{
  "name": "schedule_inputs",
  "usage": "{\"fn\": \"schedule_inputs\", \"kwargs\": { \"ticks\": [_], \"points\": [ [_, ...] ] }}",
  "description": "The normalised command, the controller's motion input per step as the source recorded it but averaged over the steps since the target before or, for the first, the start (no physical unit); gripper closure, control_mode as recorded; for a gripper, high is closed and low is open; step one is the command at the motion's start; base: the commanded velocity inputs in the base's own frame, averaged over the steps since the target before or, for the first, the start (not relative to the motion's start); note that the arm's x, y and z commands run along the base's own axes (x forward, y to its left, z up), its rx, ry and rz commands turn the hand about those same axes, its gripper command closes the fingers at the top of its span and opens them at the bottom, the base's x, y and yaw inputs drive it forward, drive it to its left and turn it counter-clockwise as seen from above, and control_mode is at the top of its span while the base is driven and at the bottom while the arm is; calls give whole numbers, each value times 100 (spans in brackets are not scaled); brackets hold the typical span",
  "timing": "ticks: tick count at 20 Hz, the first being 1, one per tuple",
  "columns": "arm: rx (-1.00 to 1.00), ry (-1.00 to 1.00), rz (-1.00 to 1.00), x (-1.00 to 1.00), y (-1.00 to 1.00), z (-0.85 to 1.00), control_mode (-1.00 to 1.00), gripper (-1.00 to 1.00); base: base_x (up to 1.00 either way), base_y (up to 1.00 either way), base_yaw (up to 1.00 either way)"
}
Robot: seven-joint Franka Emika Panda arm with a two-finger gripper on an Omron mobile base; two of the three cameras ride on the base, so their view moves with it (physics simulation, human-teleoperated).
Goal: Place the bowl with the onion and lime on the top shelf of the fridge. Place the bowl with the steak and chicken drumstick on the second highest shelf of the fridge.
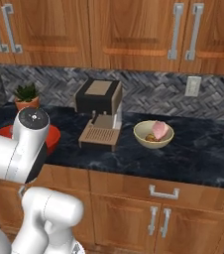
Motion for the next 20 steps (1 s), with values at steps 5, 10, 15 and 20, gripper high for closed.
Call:
{"fn": "schedule_inputs", "kwargs": {
  "ticks": [5,10,15,20],
  "points": [
    [0,0,0,0,0,0,100,100,-35,0,0],
    [0,0,0,0,0,0,100,100,-28,-1,0],
    [0,0,0,0,0,0,100,100,-23,-15,-22],
    [0,0,0,0,0,0,100,100,-15,-28,-51]
  ]
}}
